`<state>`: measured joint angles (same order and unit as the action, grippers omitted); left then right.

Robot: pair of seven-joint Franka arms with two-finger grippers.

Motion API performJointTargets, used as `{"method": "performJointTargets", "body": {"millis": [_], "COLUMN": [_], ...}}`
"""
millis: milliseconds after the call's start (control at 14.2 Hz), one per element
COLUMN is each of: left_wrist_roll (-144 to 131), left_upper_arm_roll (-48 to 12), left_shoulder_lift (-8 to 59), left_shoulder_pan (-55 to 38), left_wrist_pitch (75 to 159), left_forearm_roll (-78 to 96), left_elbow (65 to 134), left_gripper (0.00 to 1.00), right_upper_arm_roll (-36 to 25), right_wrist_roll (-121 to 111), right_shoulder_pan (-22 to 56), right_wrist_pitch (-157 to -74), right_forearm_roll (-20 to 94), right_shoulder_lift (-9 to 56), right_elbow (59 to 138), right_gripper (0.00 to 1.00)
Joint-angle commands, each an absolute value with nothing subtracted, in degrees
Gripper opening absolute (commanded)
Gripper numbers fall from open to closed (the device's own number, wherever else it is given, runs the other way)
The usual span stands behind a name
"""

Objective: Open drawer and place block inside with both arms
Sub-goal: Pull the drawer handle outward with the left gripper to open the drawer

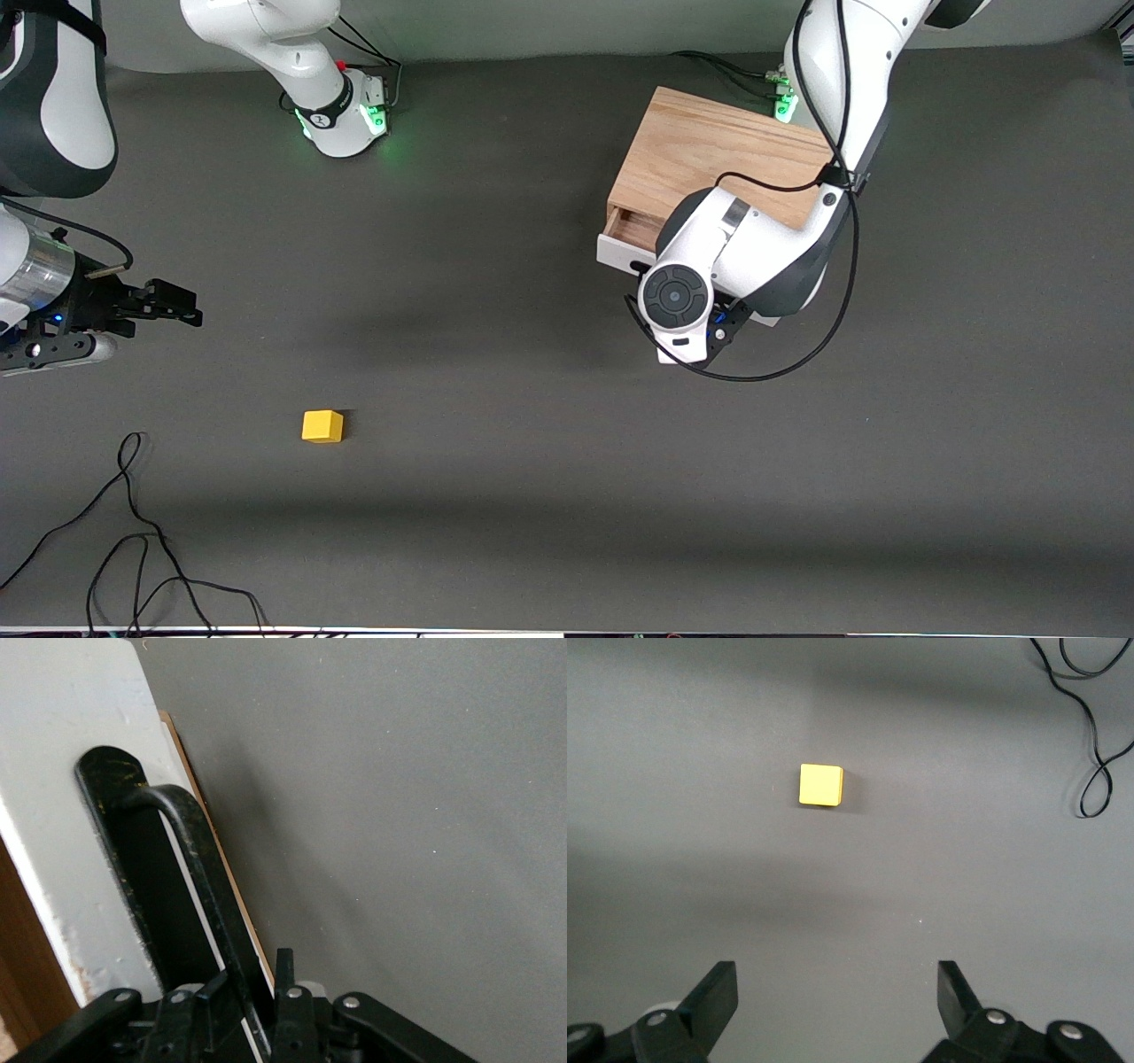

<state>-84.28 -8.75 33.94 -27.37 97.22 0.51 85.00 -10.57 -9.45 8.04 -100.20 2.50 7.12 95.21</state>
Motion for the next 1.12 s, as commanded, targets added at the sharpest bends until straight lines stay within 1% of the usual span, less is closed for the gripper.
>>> {"method": "performJointTargets", "body": {"millis": [0, 352, 1055], "left_wrist_roll": [-83.32, -83.14, -83.23], "left_upper_arm_roll": [-8.35, -8.35, -8.35], "left_shoulder_lift": [35.68, 36.91, 37.53], "left_shoulder_pan": [-27.25, -26.54, -26.37], "left_wrist_pitch": [101.51, 103.71, 108.01], "left_forearm_roll": [0.09, -0.18, -0.88], "left_elbow": [78.23, 75.06, 73.30], "left_gripper": [0.00, 0.00, 0.00], "right_upper_arm_roll": [-10.81, -10.90, -10.90], "right_wrist_roll": [-11.16, -11.25, -11.25], "right_shoulder_pan": [8.00, 8.00, 8.00], "right_wrist_pitch": [-100.72, -100.90, -100.90], "right_forearm_roll": [3.60, 3.60, 3.60], "right_shoulder_lift": [6.94, 6.86, 6.86], "right_elbow": [95.19, 95.19, 95.19], "right_gripper": [1.00, 1.00, 1.00]}}
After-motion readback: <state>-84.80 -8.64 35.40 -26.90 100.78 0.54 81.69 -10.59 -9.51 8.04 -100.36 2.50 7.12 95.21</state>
